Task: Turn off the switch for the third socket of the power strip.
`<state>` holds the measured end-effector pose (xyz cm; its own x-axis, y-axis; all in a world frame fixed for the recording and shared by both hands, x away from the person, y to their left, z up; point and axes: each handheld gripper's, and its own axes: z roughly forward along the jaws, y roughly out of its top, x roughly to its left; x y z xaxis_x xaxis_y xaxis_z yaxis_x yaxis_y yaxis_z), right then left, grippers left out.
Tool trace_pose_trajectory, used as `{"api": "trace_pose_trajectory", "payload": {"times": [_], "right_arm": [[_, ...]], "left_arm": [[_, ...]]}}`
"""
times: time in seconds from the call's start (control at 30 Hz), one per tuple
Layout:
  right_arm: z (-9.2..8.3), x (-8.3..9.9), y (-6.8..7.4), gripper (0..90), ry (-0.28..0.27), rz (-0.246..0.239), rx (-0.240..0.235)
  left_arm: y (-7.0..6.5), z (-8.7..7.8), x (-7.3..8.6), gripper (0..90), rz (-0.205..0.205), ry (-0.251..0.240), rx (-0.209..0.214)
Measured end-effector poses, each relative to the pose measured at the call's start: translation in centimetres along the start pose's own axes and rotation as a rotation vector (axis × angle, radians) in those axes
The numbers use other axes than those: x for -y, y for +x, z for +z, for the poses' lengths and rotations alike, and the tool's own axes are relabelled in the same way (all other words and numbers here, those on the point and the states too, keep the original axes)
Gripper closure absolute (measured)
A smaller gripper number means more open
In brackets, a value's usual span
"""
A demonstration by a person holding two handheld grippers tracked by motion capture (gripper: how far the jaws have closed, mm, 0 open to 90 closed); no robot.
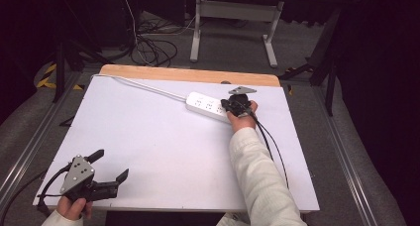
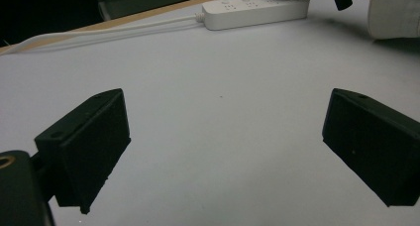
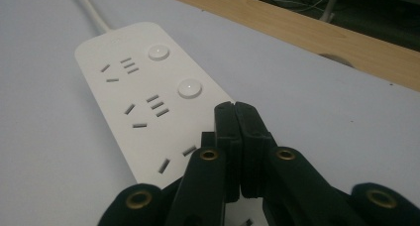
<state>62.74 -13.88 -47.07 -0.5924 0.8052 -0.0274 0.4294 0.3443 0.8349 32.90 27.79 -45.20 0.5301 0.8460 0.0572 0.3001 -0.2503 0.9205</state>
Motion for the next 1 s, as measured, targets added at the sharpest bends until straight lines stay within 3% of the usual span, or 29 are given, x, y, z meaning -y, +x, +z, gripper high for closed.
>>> {"api": "trace_pose_trajectory", "payload": {"times": [0.7,1.0], "right_arm": [[0.22,0.06,0.30,90.0,0.001,0.004,0.022],[0.27,-0.05,0.36,90.0,0.007,0.027,0.029]], "left_arm": [[0.01,0.08,-0.05,4.9,-0.001,0.003,0.004],[-0.03,0.12,-0.05,5.1,-0.001,0.003,0.011]]}}
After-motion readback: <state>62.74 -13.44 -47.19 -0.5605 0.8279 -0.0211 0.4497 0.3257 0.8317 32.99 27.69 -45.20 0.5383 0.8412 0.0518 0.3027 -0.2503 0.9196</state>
